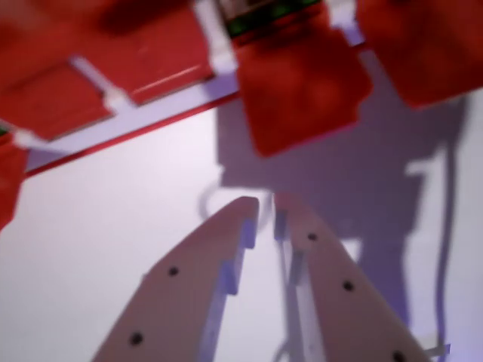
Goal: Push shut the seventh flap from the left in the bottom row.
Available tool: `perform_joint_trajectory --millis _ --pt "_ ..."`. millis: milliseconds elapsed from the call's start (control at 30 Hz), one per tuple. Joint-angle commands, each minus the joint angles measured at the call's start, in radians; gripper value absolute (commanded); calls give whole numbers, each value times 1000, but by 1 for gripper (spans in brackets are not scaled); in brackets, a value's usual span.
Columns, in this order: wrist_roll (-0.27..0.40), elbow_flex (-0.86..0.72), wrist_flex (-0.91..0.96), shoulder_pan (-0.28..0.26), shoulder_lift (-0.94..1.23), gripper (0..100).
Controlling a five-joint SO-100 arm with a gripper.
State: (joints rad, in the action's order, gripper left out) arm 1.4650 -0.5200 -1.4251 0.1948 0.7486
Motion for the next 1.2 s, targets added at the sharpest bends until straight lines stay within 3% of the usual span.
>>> perform_joint_trajectory --millis 0,1167 --pt "11 98 28 6 25 2" --pt "38 152 353 14 -72 2"
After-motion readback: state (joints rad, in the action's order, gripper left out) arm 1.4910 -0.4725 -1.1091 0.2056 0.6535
